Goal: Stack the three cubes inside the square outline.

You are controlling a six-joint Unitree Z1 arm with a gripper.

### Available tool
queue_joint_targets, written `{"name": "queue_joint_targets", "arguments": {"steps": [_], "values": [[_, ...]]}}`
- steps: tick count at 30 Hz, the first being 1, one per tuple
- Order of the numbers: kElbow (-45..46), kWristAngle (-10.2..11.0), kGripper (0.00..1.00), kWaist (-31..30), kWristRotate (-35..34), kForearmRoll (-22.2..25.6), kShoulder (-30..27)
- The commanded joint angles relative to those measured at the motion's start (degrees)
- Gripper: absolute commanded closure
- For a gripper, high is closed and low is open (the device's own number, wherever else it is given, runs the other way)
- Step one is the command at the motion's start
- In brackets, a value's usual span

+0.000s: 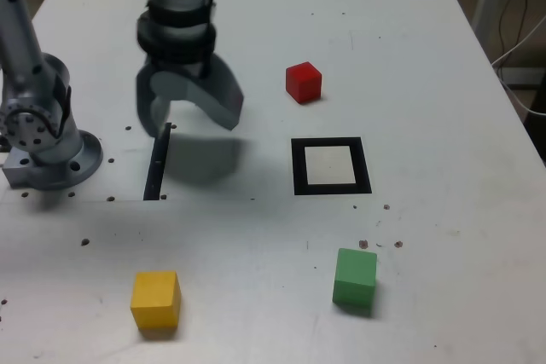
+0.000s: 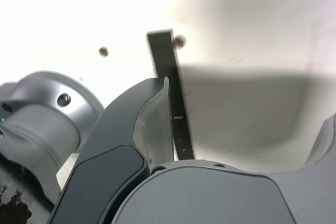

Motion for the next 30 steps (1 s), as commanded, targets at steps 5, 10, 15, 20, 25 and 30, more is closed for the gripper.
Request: {"name": "queue_joint_targets", "arguments": {"steps": [5, 10, 15, 20, 25, 30], "values": [[-6.42, 1.65, 0.01, 4.03, 4.46, 2.07, 4.53], [-11.75, 2.15, 0.01, 6.19, 8.05, 3.93, 7.97], [-17.03, 4.25, 0.01, 7.75, 10.64, 5.07, 10.48], [-21.85, 6.14, 0.01, 10.0, 13.57, 5.74, 13.12], [-27.62, 7.2, 0.01, 11.78, 17.08, 6.34, 16.52], [-32.69, 7.96, 0.01, 13.25, 19.69, 6.36, 20.5]]}}
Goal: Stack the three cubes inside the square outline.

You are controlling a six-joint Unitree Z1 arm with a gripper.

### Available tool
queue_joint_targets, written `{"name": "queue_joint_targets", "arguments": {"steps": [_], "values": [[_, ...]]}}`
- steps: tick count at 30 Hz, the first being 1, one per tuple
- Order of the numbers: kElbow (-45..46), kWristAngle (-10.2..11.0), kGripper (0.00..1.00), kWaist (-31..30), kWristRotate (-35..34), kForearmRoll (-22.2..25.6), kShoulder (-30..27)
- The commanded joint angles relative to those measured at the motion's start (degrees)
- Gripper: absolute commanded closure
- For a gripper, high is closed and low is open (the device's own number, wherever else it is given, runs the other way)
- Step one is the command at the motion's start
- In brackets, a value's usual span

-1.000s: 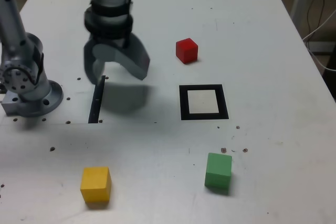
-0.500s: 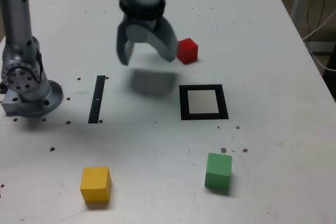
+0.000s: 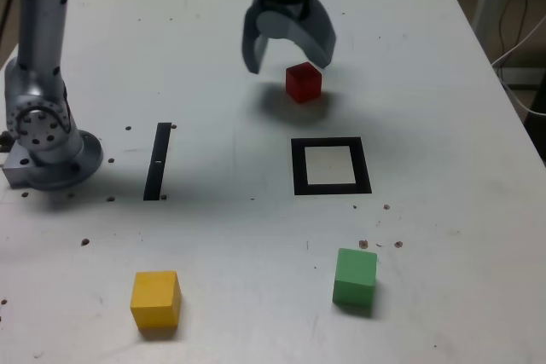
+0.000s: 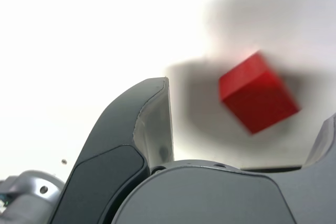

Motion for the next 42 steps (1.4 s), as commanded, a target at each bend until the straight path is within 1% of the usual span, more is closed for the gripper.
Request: {"name": "queue_joint_targets", "arguments": {"steps": [1, 8, 11, 13, 20, 24, 32, 42], "values": [[-1.27, 0.24, 0.01, 0.58, 0.85, 0.13, 1.45], [-2.58, 2.03, 0.01, 0.99, 3.17, 0.31, 2.23], [-2.94, 2.45, 0.01, 0.99, 5.41, 0.58, 2.08], [-3.29, 2.47, 0.01, 0.98, 8.75, 0.79, 1.96], [-4.48, 1.91, 0.01, 0.78, 24.99, 2.27, 1.99], [-4.89, 2.22, 0.01, 0.8, 29.12, 2.74, 1.94], [-4.96, 3.03, 0.01, 0.05, 30.62, 2.25, 1.74], [-4.78, 2.71, 0.01, -0.77, 30.34, -0.09, 4.62]]}}
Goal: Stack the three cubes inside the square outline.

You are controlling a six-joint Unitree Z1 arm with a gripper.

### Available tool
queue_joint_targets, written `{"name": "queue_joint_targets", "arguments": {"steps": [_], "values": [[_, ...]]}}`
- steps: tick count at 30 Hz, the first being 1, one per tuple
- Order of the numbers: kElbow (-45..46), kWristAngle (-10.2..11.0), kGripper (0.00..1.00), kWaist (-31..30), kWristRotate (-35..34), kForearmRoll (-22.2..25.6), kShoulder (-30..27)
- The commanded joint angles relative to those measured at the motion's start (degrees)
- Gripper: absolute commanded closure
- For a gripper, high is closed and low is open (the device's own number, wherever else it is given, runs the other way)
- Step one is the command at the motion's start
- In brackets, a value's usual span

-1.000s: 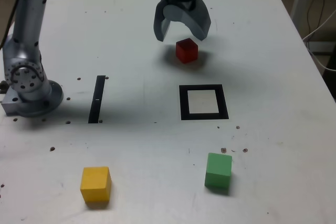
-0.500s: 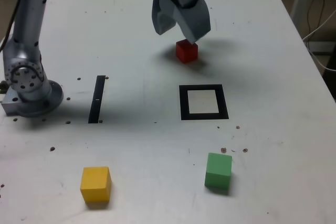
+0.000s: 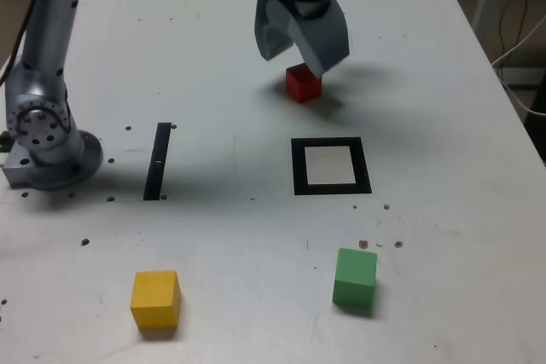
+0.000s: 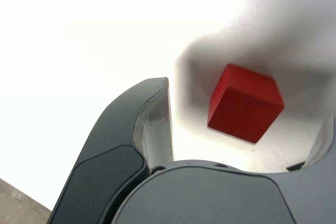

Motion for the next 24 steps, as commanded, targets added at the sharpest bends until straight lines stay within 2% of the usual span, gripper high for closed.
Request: {"name": "queue_joint_targets", "arguments": {"steps": [1, 8, 14, 24], "values": [[0.33, -0.17, 0.01, -0.3, -0.27, -0.6, 0.88], [1.11, -0.16, 0.05, -1.65, -2.07, -1.27, 1.83], [1.45, 0.51, 0.14, -2.34, -4.8, -1.02, 1.84], [2.5, 1.08, 0.45, -3.06, -8.51, -3.04, 1.54]]}}
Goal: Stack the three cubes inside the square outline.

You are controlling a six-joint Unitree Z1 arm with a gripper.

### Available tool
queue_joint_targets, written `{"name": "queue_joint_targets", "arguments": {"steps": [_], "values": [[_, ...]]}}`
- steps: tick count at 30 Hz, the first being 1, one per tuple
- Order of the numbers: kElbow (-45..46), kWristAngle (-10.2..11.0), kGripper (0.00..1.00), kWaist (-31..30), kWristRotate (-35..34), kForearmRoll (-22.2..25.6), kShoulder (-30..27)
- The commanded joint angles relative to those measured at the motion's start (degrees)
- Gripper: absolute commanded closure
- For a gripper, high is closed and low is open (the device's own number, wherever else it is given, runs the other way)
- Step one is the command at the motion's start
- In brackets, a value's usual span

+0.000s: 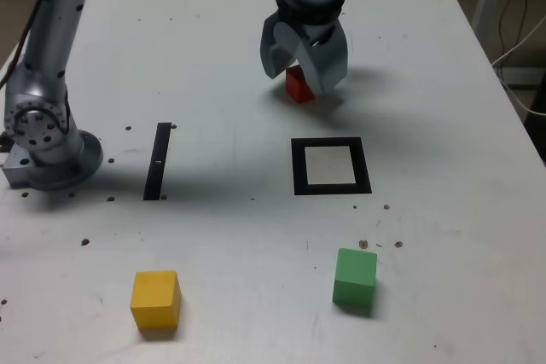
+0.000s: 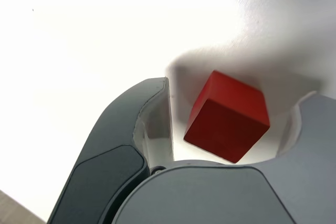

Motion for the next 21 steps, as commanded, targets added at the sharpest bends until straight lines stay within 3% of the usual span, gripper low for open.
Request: {"name": "queue_joint_targets", "arguments": {"steps": [1, 10, 21], "values": [[0.23, 0.07, 0.47, -0.21, -0.18, -0.45, -0.21], [0.48, 0.12, 0.55, -0.28, -0.2, -0.9, -0.38], [0.11, 0.19, 0.56, -0.28, -0.55, -0.59, -0.47]]}}
